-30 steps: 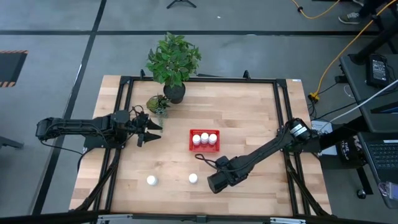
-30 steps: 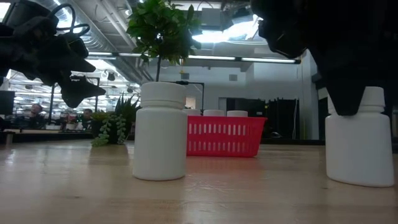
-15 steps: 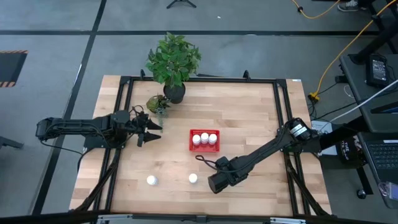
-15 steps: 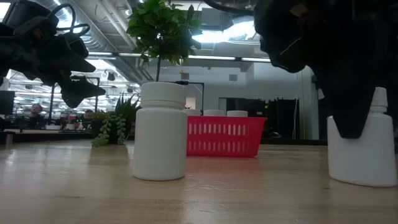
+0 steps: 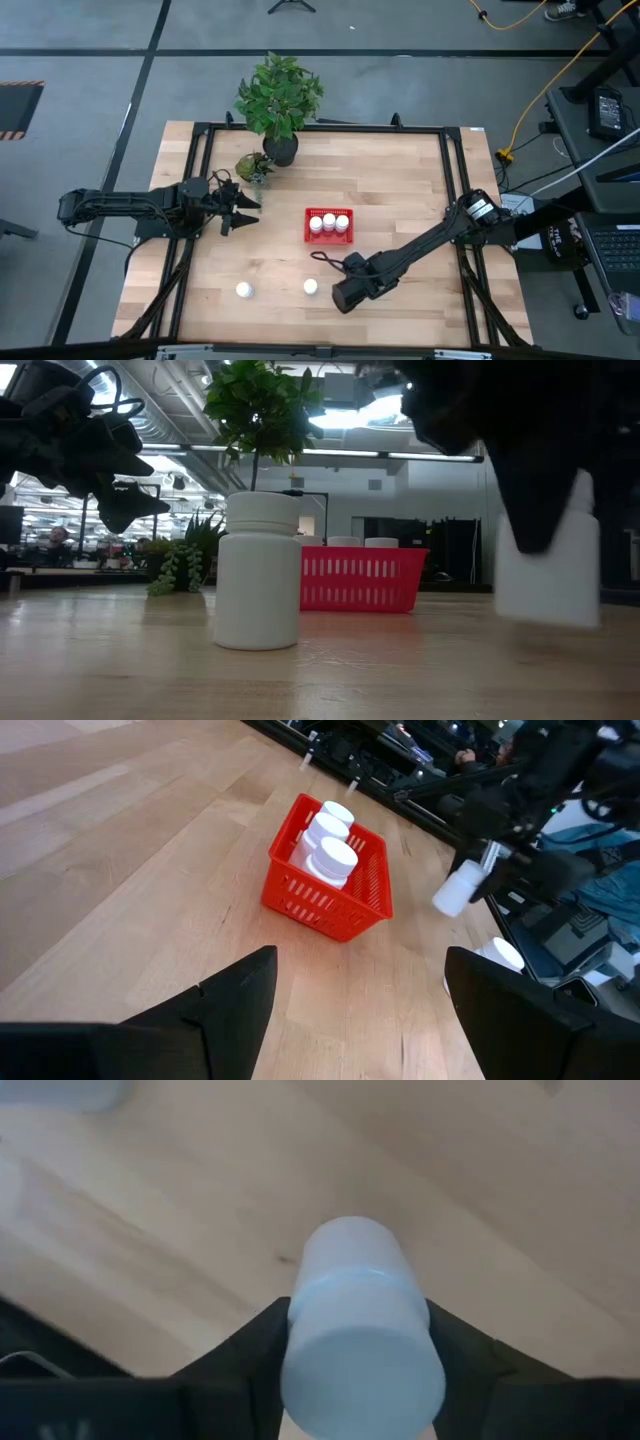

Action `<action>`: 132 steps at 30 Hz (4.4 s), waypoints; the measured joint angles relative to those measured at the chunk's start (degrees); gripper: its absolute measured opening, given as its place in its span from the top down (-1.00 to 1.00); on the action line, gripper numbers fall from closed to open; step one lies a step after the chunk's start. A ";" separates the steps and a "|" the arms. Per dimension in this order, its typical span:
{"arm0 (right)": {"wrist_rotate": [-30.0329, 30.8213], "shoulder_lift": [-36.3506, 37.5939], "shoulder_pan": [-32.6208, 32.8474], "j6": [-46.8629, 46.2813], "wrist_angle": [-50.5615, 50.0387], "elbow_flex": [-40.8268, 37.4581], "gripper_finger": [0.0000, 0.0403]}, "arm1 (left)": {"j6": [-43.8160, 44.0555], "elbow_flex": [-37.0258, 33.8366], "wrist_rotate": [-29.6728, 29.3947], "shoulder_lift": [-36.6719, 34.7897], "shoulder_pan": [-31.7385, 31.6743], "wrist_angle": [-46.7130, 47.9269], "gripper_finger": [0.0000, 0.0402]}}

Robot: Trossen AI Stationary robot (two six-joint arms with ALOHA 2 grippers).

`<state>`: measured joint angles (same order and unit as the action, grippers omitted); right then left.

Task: Pick and place pill bottles into a basket
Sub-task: Put the white pill bottle into the red bin

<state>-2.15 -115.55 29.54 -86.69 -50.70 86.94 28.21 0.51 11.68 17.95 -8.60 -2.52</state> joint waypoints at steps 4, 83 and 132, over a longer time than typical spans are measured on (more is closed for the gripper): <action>1.14 0.00 -1.35 4.61 -2.80 4.07 0.15 | -0.02 0.00 0.00 -0.01 0.00 0.00 -0.40; 5.06 0.00 -21.57 40.52 -12.35 8.37 0.15 | -0.42 0.00 -0.24 -0.01 0.00 -0.24 -0.40; 19.19 -5.15 -15.70 42.18 -30.96 37.92 -0.17 | 1.13 0.00 -0.40 0.01 0.00 -0.89 -0.40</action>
<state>17.05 -120.70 13.84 -44.51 -81.66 124.86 29.33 0.51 11.29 17.96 -8.60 -3.42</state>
